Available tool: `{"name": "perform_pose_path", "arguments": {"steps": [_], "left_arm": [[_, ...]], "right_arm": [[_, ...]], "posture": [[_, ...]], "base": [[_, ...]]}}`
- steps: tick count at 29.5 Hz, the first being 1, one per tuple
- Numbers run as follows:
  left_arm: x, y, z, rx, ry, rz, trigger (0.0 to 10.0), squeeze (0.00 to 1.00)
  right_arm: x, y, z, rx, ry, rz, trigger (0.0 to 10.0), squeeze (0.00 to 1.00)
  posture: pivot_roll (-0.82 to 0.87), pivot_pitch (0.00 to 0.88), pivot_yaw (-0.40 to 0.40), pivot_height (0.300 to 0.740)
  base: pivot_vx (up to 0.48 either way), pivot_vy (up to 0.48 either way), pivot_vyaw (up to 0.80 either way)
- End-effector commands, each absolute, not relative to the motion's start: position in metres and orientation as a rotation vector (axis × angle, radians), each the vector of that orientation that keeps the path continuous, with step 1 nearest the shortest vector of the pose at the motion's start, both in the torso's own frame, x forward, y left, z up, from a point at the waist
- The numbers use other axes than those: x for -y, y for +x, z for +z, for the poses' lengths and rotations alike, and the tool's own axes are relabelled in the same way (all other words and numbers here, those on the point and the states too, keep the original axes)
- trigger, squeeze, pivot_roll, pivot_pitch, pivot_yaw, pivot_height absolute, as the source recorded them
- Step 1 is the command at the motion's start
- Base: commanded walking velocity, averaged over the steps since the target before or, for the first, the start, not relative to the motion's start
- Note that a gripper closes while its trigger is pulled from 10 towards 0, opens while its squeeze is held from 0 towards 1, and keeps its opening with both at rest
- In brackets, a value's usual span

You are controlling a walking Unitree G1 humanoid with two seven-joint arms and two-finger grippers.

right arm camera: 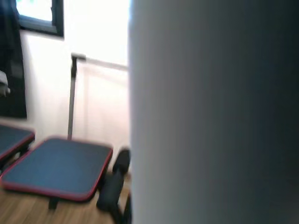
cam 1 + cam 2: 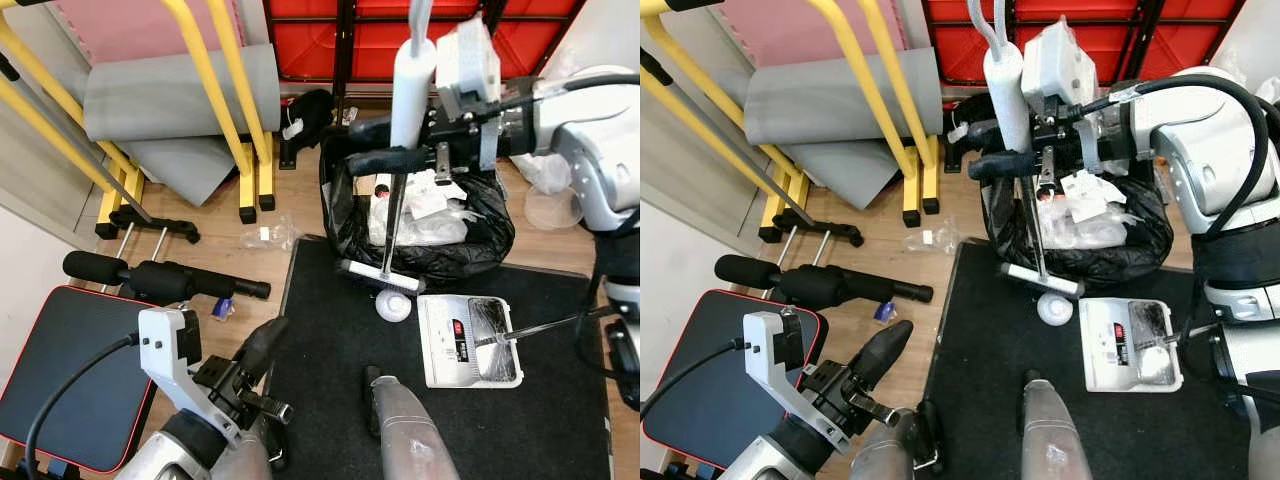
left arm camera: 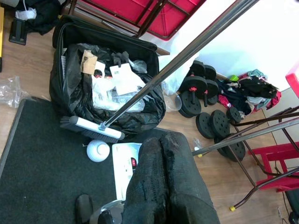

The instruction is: Sweep floor

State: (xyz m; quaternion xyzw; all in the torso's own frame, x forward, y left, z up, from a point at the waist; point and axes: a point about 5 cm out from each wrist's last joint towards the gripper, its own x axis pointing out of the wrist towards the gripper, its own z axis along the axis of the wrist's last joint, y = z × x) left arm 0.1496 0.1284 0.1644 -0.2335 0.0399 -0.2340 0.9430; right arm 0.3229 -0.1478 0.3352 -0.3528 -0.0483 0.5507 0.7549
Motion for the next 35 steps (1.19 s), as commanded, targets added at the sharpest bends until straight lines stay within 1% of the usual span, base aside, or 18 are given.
{"name": "perform_pose_path", "arguments": {"steps": [1, 6, 7, 8, 9, 11, 12, 15, 25, 35], "left_arm": [[-0.129, 0.147, 0.158, -0.112, -0.481, -0.475, 10.0, 0.0], [-0.129, 0.147, 0.159, -0.112, -0.481, -0.474, 10.0, 0.0], [-0.129, 0.146, 0.159, -0.111, -0.481, -0.473, 10.0, 0.0], [-0.129, 0.146, 0.159, -0.111, -0.481, -0.473, 10.0, 0.0], [-0.129, 0.146, 0.159, -0.111, -0.481, -0.473, 10.0, 0.0], [-0.129, 0.146, 0.159, -0.111, -0.481, -0.473, 10.0, 0.0], [-0.129, 0.146, 0.159, -0.111, -0.48, -0.472, 10.0, 0.0], [-0.129, 0.146, 0.159, -0.112, -0.48, -0.472, 10.0, 0.0], [-0.13, 0.149, 0.158, -0.109, -0.478, -0.471, 10.0, 0.0], [-0.13, 0.15, 0.157, -0.107, -0.478, -0.473, 10.0, 0.0]], "right_arm": [[0.144, 0.32, 0.344, 0.181, -0.884, 1.172, 10.0, 0.0], [0.14, 0.319, 0.331, 0.153, -0.894, 1.197, 10.0, 0.0], [0.137, 0.314, 0.31, 0.099, -0.888, 1.256, 10.0, 0.0], [0.137, 0.314, 0.31, 0.099, -0.888, 1.256, 10.0, 0.0], [0.134, 0.309, 0.292, 0.049, -0.878, 1.307, 10.0, 0.0], [0.134, 0.309, 0.292, 0.049, -0.878, 1.307, 10.0, 0.0], [0.134, 0.305, 0.282, 0.014, -0.85, 1.342, 10.0, 0.0], [0.134, 0.303, 0.28, 0.0, -0.819, 1.356, 10.0, 0.0], [0.142, 0.314, 0.306, 0.075, -0.747, 1.27, 10.0, 0.0], [0.143, 0.31, 0.305, 0.047, -0.693, 1.285, 10.0, 0.0]], "posture": [[-0.13, 0.285, -0.011, 0.74], [-0.13, 0.289, -0.012, 0.74], [-0.13, 0.291, -0.012, 0.74], [-0.13, 0.291, -0.012, 0.74], [-0.12, 0.294, -0.012, 0.74], [-0.12, 0.294, -0.012, 0.74], [-0.12, 0.294, -0.011, 0.74], [-0.12, 0.293, -0.008, 0.74], [-0.13, 0.28, -0.009, 0.74], [-0.13, 0.275, -0.009, 0.74]], "base": [[0.0, 0.0, 0.0], [0.0, 0.0, 0.0], [0.0, 0.0, 0.0], [0.0, 0.0, 0.0], [0.0, 0.0, 0.0], [0.0, 0.0, 0.0], [0.0, 0.0, 0.0], [0.0, 0.0, 0.0], [0.0, 0.0, 0.0], [0.0, 0.0, 0.0]]}}
